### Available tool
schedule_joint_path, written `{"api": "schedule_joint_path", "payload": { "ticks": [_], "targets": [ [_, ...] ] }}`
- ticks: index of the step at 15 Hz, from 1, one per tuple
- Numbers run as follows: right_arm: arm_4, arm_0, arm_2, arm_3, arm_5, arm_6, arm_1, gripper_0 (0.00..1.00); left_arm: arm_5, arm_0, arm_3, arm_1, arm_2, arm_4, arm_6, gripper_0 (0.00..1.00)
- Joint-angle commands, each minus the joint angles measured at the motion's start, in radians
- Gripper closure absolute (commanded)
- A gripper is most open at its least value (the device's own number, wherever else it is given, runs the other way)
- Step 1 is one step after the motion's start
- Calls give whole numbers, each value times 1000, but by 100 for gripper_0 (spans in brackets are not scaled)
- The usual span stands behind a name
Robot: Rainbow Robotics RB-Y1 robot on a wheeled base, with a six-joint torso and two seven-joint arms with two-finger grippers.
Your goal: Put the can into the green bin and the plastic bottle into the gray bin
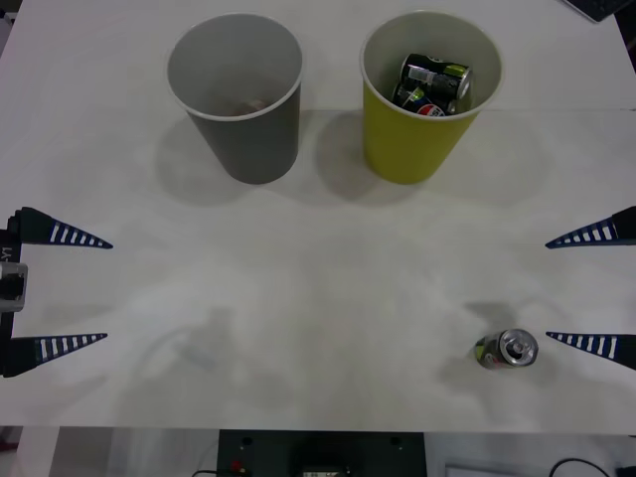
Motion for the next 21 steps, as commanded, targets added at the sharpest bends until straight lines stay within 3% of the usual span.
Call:
{"api": "schedule_joint_path", "payload": {
  "ticks": [1, 4, 8, 18, 21],
  "targets": [
    [0, 0, 0, 0, 0, 0, 0, 0, 0, 0, 0, 0, 0, 0, 0, 0],
    [-13, -15, 16, 37, -25, 3, 10, 0, 0, 0, 0, 0, 0, 0, 0, 0],
    [-51, -104, 15, 166, -169, 49, 10, 0, 0, 0, 0, 0, 0, 0, 0, 0],
    [-86, -211, 19, 413, -370, 391, 36, 0, 0, 0, 0, 0, 0, 0, 0, 0],
    [-106, -236, 75, 511, -373, 503, 42, 0, 0, 0, 0, 0, 0, 0, 0, 0]
  ]
}}
